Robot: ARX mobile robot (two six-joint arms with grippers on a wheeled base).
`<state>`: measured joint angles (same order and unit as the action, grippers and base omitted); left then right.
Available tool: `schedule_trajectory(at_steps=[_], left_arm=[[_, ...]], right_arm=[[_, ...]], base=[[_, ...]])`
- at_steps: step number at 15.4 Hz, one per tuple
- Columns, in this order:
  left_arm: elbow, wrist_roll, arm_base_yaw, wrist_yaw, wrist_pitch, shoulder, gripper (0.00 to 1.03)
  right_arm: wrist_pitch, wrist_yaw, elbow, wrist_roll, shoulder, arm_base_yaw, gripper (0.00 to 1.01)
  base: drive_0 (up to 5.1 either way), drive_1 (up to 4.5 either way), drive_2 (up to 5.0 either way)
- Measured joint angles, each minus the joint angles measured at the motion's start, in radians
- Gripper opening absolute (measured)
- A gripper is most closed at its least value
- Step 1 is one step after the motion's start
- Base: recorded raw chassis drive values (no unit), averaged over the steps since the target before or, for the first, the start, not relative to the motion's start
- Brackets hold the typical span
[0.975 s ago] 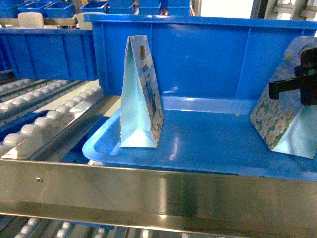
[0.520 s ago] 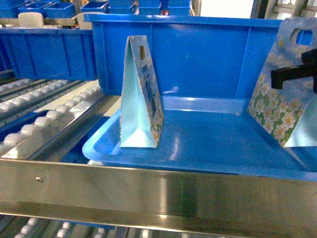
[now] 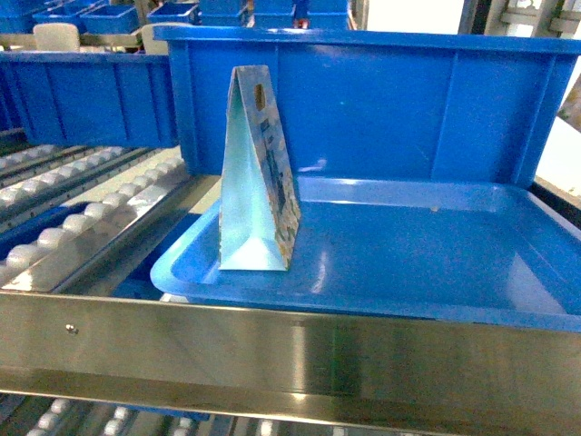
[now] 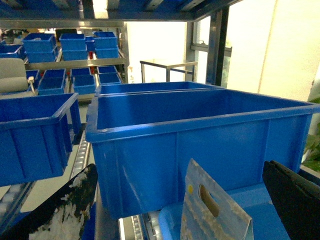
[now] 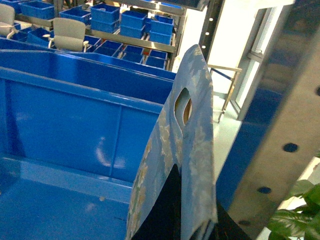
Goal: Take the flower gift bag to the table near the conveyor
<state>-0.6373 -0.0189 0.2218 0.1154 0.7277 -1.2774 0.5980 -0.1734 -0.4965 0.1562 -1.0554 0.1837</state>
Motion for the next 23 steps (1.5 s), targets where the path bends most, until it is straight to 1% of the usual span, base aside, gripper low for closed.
schedule_trajectory(at_steps=[1,2,5,6,7,8,9,11,12,15,16,18,19,20,21,22,23], left_arm=[[0.000,0.000,0.000,0.000,0.000,0.000,0.98],[0.000,0.000,0.000,0.000,0.000,0.000,0.98],[0.000,0.000,0.000,0.000,0.000,0.000,0.98],[0.000,0.000,0.000,0.000,0.000,0.000,0.98],[0.000,0.000,0.000,0.000,-0.001,0.000,0.98],[0.000,0.000,0.000,0.000,0.000,0.000,0.98],[0.000,0.000,0.000,0.000,0.000,0.000,0.98],[0.000,0.002,0.008,0.000,-0.002,-0.001,0.98],[-0.005,0.010,0.016,-0.005,0.011,-0.013,0.98],[-0.100,0.016,0.061,-0.067,-0.026,-0.079,0.98],[-0.130,0.018,0.079,-0.073,-0.031,-0.100,0.98],[-0.183,0.023,0.129,-0.146,-0.053,-0.147,0.98],[-0.202,0.046,0.169,-0.217,-0.063,-0.185,0.98],[-0.204,0.075,0.224,-0.302,-0.086,-0.221,0.98],[-0.204,0.084,0.260,-0.352,-0.089,-0.241,0.98],[-0.204,0.084,0.283,-0.378,-0.124,-0.249,0.98],[-0.203,0.084,0.292,-0.407,-0.117,-0.272,0.98]], right_arm=[[-0.035,0.025,0.028,0.000,0.068,-0.035,0.02],[-0.076,0.061,0.062,0.000,0.147,-0.082,0.02],[-0.259,0.192,0.154,-0.001,0.408,-0.241,0.02],[-0.330,0.245,0.187,-0.001,0.498,-0.298,0.02],[-0.388,0.315,0.237,0.000,0.603,-0.364,0.02],[-0.389,0.336,0.248,0.001,0.608,-0.372,0.02],[-0.381,0.332,0.257,0.003,0.608,-0.359,0.02],[-0.380,0.333,0.259,0.003,0.609,-0.358,0.02],[-0.379,0.332,0.259,0.003,0.613,-0.358,0.02],[-0.378,0.332,0.259,0.003,0.613,-0.358,0.02],[-0.378,0.332,0.259,0.003,0.612,-0.358,0.02],[-0.377,0.332,0.259,0.003,0.613,-0.358,0.02],[-0.378,0.332,0.259,0.003,0.613,-0.358,0.02],[-0.378,0.332,0.259,0.003,0.613,-0.358,0.02],[-0.378,0.332,0.259,0.003,0.613,-0.358,0.02],[-0.378,0.332,0.259,0.003,0.613,-0.358,0.02],[-0.378,0.332,0.259,0.003,0.613,-0.358,0.02]], base=[[0.0,0.00,0.0],[0.0,0.00,0.0],[0.0,0.00,0.0],[0.0,0.00,0.0],[0.0,0.00,0.0],[0.0,0.00,0.0],[0.0,0.00,0.0],[0.0,0.00,0.0],[0.0,0.00,0.0],[0.0,0.00,0.0],[0.0,0.00,0.0],[0.0,0.00,0.0],[0.0,0.00,0.0],[0.0,0.00,0.0],[0.0,0.00,0.0],[0.0,0.00,0.0],[0.0,0.00,0.0]])
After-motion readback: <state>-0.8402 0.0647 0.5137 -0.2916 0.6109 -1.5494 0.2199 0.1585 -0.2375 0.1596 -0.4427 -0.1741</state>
